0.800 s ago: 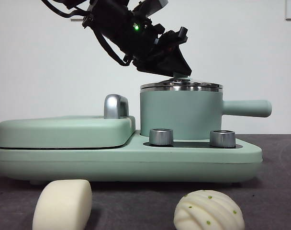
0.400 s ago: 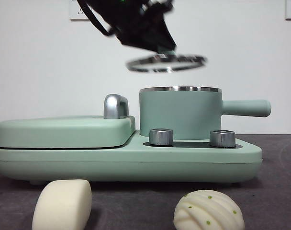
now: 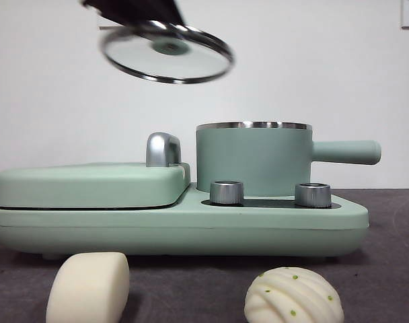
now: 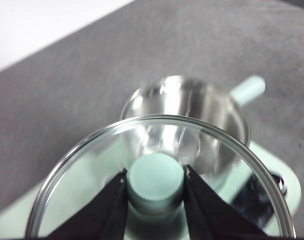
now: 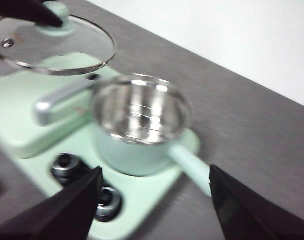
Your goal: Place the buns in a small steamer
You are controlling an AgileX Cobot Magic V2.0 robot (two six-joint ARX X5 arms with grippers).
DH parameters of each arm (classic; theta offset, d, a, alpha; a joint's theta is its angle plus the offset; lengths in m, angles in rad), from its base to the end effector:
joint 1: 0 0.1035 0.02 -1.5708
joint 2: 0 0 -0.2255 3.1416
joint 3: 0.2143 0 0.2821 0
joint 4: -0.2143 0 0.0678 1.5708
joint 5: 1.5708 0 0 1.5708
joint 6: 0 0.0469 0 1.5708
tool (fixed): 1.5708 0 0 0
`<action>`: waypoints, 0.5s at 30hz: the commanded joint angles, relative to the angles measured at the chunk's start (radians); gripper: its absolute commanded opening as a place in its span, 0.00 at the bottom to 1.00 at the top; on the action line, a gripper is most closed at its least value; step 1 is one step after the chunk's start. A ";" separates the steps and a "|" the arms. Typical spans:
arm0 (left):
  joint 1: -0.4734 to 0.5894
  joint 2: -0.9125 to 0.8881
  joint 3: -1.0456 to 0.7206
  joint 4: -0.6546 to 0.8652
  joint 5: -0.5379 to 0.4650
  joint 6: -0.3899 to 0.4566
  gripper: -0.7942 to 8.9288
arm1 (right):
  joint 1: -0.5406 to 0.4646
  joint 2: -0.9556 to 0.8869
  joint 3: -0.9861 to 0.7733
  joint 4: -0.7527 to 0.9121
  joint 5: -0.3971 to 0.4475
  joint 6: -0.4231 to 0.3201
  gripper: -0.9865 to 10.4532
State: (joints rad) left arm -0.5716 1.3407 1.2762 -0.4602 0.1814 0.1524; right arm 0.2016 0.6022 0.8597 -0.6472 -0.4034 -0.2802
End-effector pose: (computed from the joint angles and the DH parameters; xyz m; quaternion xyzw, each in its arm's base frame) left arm 0.2865 -0.1944 0.3081 0.1185 0.2267 -0.3734 0.8917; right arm 0.1806 0.0557 0.3173 -0.1115 0.1499 0.3163 0.9301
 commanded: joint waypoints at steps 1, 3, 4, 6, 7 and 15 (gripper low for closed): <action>0.020 -0.037 0.024 -0.082 0.002 -0.027 0.09 | 0.051 0.031 0.020 0.002 -0.027 0.011 0.38; 0.040 -0.080 0.000 -0.103 0.002 -0.036 0.09 | 0.102 0.055 0.020 0.003 -0.026 0.011 0.38; 0.047 -0.101 -0.017 -0.098 0.001 -0.042 0.09 | 0.125 0.064 0.020 0.003 -0.025 0.010 0.38; 0.067 -0.148 -0.055 -0.092 0.000 -0.059 0.09 | 0.180 0.091 0.020 0.003 -0.012 0.010 0.38; 0.079 -0.171 -0.073 -0.092 -0.003 -0.068 0.09 | 0.211 0.106 0.020 0.005 -0.006 0.010 0.38; 0.169 -0.262 -0.130 -0.098 -0.034 -0.065 0.09 | 0.462 0.284 0.020 0.092 0.024 0.000 0.38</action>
State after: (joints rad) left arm -0.3996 1.0801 1.1336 -0.5861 0.1444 0.0895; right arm 0.6373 0.8665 0.8616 -0.5690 -0.3805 -0.2810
